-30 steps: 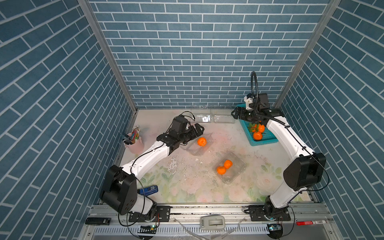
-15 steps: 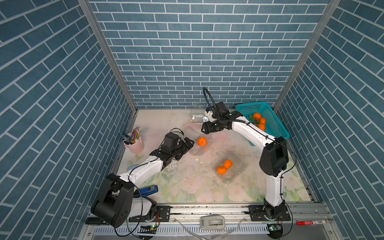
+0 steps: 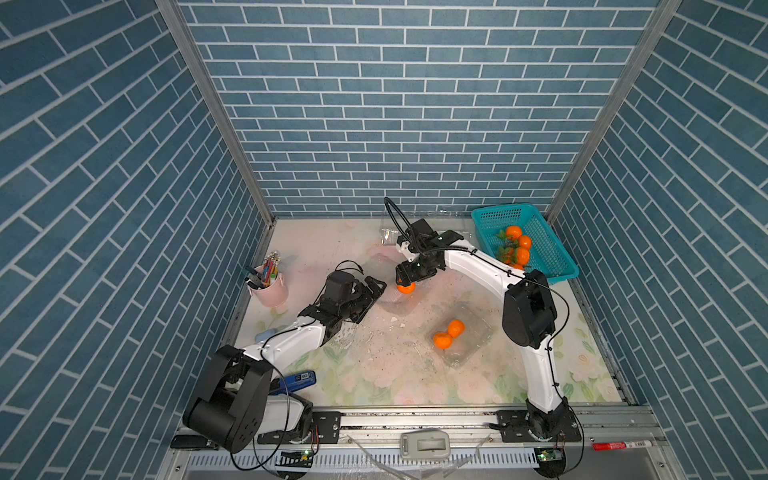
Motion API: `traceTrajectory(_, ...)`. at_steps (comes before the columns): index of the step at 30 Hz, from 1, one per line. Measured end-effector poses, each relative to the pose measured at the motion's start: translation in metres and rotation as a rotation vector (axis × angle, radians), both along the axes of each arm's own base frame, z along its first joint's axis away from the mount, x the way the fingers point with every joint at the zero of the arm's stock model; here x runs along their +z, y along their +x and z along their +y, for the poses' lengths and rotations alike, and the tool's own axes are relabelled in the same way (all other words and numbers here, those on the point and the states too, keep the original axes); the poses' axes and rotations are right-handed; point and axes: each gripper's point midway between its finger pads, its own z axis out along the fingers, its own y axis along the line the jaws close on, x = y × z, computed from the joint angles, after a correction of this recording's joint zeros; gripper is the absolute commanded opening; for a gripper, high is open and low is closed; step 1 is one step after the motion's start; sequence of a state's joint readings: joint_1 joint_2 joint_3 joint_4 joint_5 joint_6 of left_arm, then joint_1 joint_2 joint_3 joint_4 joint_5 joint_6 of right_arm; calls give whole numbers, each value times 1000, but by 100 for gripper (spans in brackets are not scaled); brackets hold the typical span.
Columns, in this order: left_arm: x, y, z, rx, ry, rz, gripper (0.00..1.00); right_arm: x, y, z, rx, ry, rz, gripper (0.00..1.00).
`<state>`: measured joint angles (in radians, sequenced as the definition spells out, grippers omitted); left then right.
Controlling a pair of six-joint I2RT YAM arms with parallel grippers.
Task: Take oranges out of containers
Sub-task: Pick up the orange from the packing box.
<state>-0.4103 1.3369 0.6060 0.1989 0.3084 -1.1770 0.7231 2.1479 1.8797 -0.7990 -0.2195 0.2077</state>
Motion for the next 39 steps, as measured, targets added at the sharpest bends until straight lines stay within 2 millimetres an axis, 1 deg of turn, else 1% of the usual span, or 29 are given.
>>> traceTrajectory(4,-9,-1,-1,7,-17,18,99,-24,-4,-5,-3,-45,31,77)
traceTrajectory(6,-12,-1,-1,9,-18,25,100,-32,-7,-8,-3,-62,39,77)
traceTrajectory(8,-12,-1,-1,10,-23,25,99,-37,-8,-9,-4,-71,40,77)
traceTrajectory(11,-10,0,-2,10,-29,19,99,-43,-4,-6,-6,-72,29,77)
traceTrajectory(16,-11,0,-2,10,-29,21,99,-57,-3,-4,-6,-81,26,76)
traceTrajectory(20,-11,0,-2,10,-29,21,99,-64,-2,-3,-7,-90,23,70)
traceTrajectory(21,-11,0,-2,9,-28,21,99,-65,-1,-3,-7,-91,20,65)
traceTrajectory(22,-11,-1,-2,9,-26,21,99,-65,-1,-3,-7,-92,19,63)
traceTrajectory(26,-7,-1,-5,-10,-4,20,99,-64,1,-3,-17,-93,8,61)
traceTrajectory(29,9,3,-11,-30,8,-13,99,-60,2,-4,-24,-96,-2,61)
traceTrajectory(32,33,8,-18,-50,22,-66,99,-47,4,-6,-37,-81,-20,60)
traceTrajectory(34,52,11,-23,-64,35,-110,99,-31,8,-7,-48,-58,-42,60)
traceTrajectory(36,67,12,-27,-78,46,-145,99,-14,10,-8,-61,-31,-63,61)
traceTrajectory(39,85,13,-34,-98,65,-181,99,20,19,-15,-103,27,-104,60)
